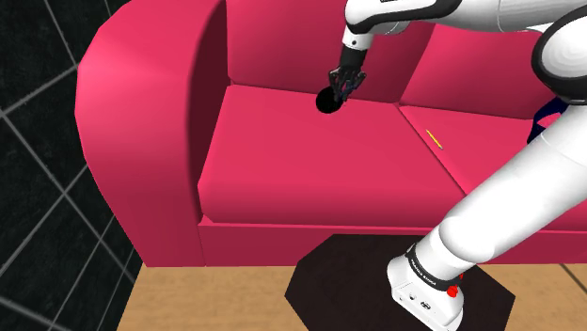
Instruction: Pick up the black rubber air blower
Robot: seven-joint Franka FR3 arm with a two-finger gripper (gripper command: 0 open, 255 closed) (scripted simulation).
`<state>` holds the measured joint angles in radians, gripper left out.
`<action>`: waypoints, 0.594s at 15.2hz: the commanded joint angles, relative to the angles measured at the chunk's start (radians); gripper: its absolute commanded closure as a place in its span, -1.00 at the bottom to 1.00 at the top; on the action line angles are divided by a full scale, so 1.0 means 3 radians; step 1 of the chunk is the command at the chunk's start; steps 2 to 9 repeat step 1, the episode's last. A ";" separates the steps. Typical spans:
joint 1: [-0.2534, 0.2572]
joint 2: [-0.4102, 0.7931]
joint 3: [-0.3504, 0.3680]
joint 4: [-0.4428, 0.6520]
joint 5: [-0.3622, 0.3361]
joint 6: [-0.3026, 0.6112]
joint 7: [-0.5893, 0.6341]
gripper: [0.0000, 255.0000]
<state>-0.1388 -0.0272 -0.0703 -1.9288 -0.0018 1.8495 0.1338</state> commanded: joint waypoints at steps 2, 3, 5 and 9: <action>-0.0002 0.0002 -0.0002 0.0033 0.0000 -0.0032 -0.0004 1.00; -0.0002 0.0002 -0.0002 0.0033 0.0000 -0.0032 -0.0004 1.00; -0.0002 0.0002 -0.0002 0.0033 0.0000 -0.0032 -0.0004 1.00; -0.0002 0.0002 -0.0002 0.0033 0.0000 -0.0032 -0.0004 1.00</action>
